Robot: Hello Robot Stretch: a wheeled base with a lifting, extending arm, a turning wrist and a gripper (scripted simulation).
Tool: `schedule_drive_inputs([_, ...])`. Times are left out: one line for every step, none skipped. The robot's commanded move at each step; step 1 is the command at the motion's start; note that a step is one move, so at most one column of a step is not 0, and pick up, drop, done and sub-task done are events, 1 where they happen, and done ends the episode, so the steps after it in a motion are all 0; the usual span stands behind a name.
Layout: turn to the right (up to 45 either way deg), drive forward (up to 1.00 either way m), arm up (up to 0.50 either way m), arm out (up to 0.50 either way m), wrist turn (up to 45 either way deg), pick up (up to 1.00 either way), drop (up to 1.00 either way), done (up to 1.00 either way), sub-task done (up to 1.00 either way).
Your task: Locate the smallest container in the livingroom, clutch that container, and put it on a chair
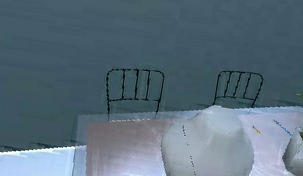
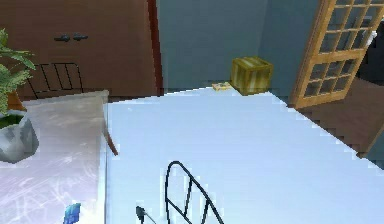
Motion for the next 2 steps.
schedule_drive_inputs([0.0, 0.00, 0.00, -0.08, 0.0, 0.00, 0.00, 0.00, 0.00])
schedule_drive_inputs([0.0, 0.00, 0.00, 0.00, 0.0, 0.00, 0.00, 1.00, 0.00])
